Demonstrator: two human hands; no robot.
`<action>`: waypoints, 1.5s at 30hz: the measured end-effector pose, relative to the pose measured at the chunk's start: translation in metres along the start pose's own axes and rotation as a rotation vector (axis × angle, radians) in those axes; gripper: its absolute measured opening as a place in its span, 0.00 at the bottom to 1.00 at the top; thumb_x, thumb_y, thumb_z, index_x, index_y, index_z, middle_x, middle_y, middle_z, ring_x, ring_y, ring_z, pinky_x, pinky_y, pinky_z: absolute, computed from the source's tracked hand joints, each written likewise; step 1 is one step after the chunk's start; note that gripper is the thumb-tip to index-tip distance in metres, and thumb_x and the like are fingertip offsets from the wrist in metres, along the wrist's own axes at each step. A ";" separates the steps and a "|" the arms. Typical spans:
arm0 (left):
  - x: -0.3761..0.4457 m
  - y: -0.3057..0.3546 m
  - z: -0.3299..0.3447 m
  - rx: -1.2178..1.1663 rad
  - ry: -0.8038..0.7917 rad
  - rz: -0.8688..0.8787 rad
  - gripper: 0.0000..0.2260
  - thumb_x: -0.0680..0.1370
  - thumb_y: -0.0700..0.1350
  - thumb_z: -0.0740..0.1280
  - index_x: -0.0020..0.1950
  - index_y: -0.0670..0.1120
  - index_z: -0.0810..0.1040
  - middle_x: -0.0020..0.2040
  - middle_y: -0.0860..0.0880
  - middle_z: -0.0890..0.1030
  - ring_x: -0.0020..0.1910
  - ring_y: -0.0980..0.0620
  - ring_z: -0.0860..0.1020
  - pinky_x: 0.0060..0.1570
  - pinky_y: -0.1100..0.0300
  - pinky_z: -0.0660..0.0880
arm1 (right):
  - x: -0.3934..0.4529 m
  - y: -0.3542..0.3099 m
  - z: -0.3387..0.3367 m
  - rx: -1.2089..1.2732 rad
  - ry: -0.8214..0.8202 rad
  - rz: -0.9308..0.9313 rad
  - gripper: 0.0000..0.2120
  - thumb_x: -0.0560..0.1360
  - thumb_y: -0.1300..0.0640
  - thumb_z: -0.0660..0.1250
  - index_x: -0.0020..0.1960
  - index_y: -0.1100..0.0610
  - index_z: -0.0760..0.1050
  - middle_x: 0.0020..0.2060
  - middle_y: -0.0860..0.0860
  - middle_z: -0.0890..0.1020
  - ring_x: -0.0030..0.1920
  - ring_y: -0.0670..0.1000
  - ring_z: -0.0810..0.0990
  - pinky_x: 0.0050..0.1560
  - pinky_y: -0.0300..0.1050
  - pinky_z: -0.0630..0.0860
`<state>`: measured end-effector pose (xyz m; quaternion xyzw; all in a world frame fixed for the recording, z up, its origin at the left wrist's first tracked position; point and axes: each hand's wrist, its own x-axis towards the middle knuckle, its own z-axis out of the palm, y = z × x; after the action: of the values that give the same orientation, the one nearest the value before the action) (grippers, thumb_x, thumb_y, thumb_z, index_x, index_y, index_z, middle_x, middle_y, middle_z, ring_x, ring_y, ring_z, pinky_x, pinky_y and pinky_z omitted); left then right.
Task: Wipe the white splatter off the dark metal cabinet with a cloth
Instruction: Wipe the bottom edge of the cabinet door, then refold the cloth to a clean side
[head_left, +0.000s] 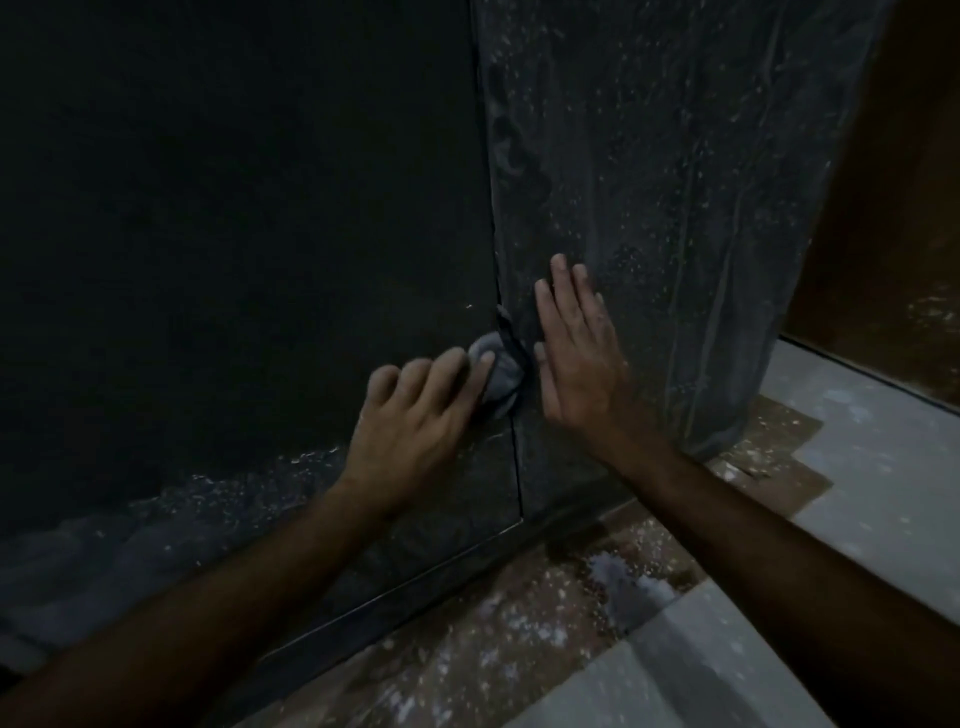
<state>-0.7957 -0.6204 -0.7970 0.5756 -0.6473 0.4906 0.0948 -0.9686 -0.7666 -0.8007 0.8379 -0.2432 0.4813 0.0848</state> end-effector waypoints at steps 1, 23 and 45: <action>-0.010 0.009 0.005 -0.011 -0.034 0.082 0.30 0.76 0.50 0.66 0.78 0.43 0.71 0.66 0.41 0.69 0.54 0.41 0.69 0.50 0.47 0.63 | 0.000 -0.001 0.003 0.005 0.037 -0.001 0.29 0.83 0.60 0.58 0.81 0.67 0.56 0.81 0.64 0.56 0.82 0.64 0.53 0.79 0.66 0.57; -0.048 0.045 0.028 -0.069 -0.120 0.082 0.27 0.75 0.54 0.70 0.73 0.45 0.78 0.63 0.43 0.71 0.54 0.41 0.69 0.50 0.48 0.63 | -0.007 0.017 0.013 -0.023 0.102 -0.088 0.30 0.79 0.69 0.63 0.80 0.67 0.60 0.79 0.66 0.62 0.80 0.68 0.58 0.78 0.68 0.57; -0.047 0.056 -0.065 -1.524 -0.360 -0.940 0.10 0.87 0.43 0.60 0.62 0.53 0.79 0.52 0.59 0.86 0.53 0.59 0.84 0.47 0.65 0.78 | -0.059 -0.058 -0.045 0.615 -0.138 0.731 0.08 0.83 0.52 0.67 0.58 0.52 0.83 0.53 0.49 0.86 0.54 0.50 0.82 0.55 0.48 0.79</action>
<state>-0.8564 -0.5496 -0.8263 0.6295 -0.5001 -0.2559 0.5368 -1.0000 -0.6799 -0.8221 0.7138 -0.3730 0.4724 -0.3580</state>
